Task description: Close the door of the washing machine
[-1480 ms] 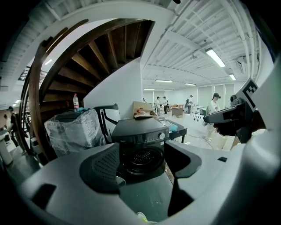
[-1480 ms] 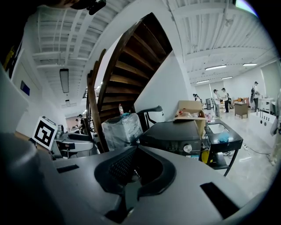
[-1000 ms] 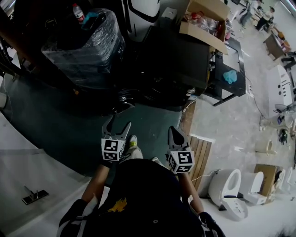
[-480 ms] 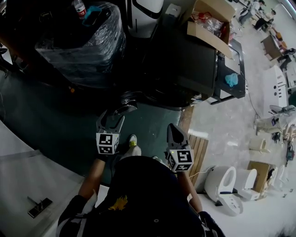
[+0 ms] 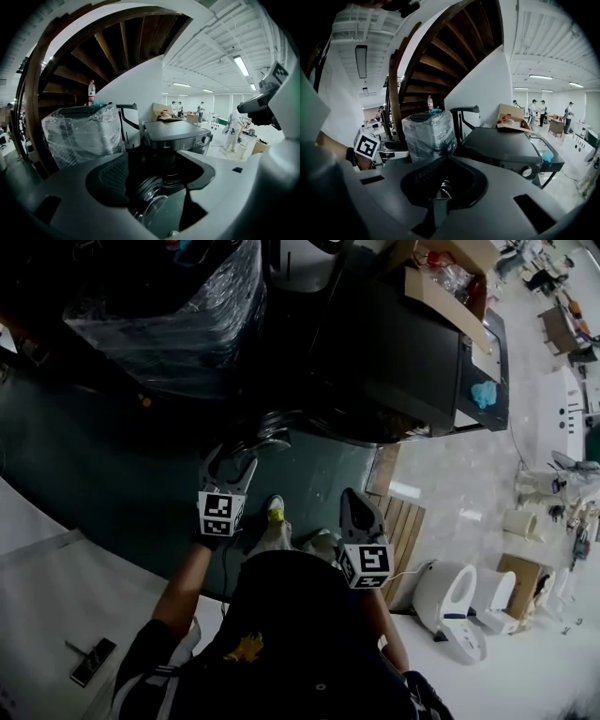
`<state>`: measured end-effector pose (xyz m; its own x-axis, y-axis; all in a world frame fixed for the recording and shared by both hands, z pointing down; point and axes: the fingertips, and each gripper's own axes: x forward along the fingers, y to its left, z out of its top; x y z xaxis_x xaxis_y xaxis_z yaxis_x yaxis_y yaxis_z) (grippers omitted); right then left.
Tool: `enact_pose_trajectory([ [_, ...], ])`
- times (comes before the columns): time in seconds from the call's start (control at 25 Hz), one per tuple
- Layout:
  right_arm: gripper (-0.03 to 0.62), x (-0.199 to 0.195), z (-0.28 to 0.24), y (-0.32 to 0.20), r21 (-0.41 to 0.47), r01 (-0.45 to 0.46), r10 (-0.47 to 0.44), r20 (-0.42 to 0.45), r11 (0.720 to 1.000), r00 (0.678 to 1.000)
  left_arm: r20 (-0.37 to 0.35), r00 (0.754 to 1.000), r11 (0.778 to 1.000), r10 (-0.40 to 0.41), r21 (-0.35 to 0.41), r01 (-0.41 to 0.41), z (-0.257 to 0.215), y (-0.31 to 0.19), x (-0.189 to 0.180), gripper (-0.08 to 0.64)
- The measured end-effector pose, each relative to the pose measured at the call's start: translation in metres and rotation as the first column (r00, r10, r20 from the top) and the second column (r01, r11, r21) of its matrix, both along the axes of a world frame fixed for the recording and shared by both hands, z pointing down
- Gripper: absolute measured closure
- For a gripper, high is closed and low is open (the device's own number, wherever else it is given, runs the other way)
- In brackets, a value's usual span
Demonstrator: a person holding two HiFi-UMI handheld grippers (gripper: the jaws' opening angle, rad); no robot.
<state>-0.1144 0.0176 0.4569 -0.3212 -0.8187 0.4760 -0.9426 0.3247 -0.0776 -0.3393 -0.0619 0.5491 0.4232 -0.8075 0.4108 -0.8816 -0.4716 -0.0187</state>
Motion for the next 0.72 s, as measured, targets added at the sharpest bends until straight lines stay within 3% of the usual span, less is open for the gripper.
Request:
enact_pose_trajectory([
  [0.24, 0.566, -0.01, 0.024, -0.001, -0.036, 0.06, -0.063, -0.086, 0.998, 0.994, 0.039, 0.998, 0.998, 0.056, -0.007, -0.056, 0.023, -0.02, -0.004, 0.236],
  [0.48, 0.566, -0.007, 0.046, 0.002, -0.092, 0.085, -0.093, -0.088, 0.992, 0.992, 0.075, 0.995, 0.997, 0.07, -0.03, -0.068, 0.059, -0.043, -0.004, 0.236],
  [0.72, 0.566, 0.003, 0.063, 0.008, -0.133, 0.102, -0.119, -0.127, 0.986, 0.985, 0.077, 0.995, 0.992, 0.069, -0.111, -0.06, 0.115, -0.068, -0.009, 0.238],
])
